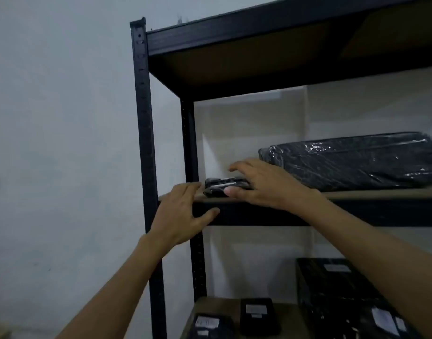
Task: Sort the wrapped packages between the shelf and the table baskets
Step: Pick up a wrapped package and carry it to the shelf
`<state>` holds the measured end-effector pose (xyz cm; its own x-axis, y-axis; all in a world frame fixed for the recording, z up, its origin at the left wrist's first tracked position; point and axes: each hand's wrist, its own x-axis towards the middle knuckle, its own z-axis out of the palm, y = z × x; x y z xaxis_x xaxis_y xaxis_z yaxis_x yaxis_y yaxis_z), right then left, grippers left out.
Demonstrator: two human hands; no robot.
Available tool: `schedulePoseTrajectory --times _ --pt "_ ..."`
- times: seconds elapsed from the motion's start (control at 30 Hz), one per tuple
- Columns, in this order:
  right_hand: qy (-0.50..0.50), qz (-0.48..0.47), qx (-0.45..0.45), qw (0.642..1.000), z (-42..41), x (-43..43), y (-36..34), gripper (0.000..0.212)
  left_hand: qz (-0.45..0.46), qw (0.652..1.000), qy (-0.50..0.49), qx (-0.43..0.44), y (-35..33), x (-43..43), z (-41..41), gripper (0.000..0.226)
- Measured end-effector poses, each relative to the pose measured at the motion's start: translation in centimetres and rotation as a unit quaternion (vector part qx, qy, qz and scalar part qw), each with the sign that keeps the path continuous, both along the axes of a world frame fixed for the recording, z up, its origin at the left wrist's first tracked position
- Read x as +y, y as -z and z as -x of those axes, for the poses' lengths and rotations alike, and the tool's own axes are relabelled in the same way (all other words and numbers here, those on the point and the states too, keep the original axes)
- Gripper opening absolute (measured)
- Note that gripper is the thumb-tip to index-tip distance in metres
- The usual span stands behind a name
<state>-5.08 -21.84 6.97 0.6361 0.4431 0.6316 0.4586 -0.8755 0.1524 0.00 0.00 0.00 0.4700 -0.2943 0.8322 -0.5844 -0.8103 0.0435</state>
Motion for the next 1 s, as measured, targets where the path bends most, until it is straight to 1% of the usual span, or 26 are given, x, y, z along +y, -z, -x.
schedulePoseTrajectory --times 0.03,0.13,0.23,0.27,0.33,0.4,0.43,0.47,0.53,0.6,0.63,0.7,0.77,0.83,0.93,1.0 --pt "0.016 -0.008 0.024 1.000 -0.5 0.4 -0.1 0.063 0.003 1.000 0.003 -0.010 0.3 0.1 -0.6 0.071" --pt "0.076 -0.030 0.078 0.994 -1.7 1.3 0.2 0.062 0.011 0.996 0.004 -0.088 1.5 0.0 -1.9 0.056" --pt "0.063 -0.124 0.079 0.987 -2.8 2.0 0.4 0.070 0.031 0.990 0.004 -0.135 2.1 -0.2 -3.0 0.051" --pt "0.050 -0.146 0.067 0.986 -3.1 2.3 0.3 0.068 0.033 0.988 -0.002 -0.149 2.2 -0.2 -3.3 0.051" --pt "0.058 -0.153 0.066 0.984 -4.2 2.8 0.4 0.053 0.038 0.986 -0.012 -0.162 2.5 -0.4 -3.6 0.054" --pt "0.072 -0.182 0.117 0.974 -5.5 3.0 0.0 0.040 0.047 0.984 -0.018 -0.172 2.8 -0.6 -3.8 0.057" --pt "0.074 -0.211 0.158 0.962 -5.9 2.9 -0.4 0.038 0.051 0.983 -0.020 -0.178 3.0 -0.6 -3.9 0.058" --pt "0.079 -0.235 0.195 0.949 -6.1 2.8 -0.8 0.040 0.055 0.982 -0.021 -0.180 3.1 -0.7 -3.9 0.059" --pt "0.110 -0.245 0.239 0.933 -6.4 2.7 -1.5 0.049 0.059 0.982 -0.024 -0.180 3.2 -0.7 -4.1 0.059" --pt "0.147 -0.229 0.247 0.930 -6.8 3.0 -1.7 0.061 0.062 0.981 -0.027 -0.184 3.1 -0.7 -4.1 0.057" --pt "0.146 -0.234 0.246 0.929 -7.1 3.3 -1.5 0.062 0.062 0.980 -0.026 -0.187 3.2 -0.7 -4.1 0.056" --pt "0.094 -0.284 0.256 0.919 -8.1 3.5 -0.9 0.054 0.061 0.979 -0.029 -0.191 3.2 -0.7 -4.1 0.056" --pt "0.032 -0.352 0.258 0.899 -8.6 3.3 -0.8 0.047 0.059 0.980 -0.033 -0.190 3.2 -0.7 -4.1 0.057" --pt "-0.006 -0.387 0.224 0.894 -8.5 2.7 -1.2 0.044 0.059 0.981 -0.034 -0.184 3.2 -0.7 -4.2 0.058" --pt "-0.064 -0.391 0.186 0.899 -7.2 2.3 -2.6 0.058 0.057 0.982 -0.035 -0.177 3.1 -0.6 -4.1 0.057" --pt "-0.098 -0.367 0.167 0.910 -6.4 2.0 -4.0 0.058 0.059 0.980 -0.038 -0.186 3.1 -0.7 -4.1 0.056"
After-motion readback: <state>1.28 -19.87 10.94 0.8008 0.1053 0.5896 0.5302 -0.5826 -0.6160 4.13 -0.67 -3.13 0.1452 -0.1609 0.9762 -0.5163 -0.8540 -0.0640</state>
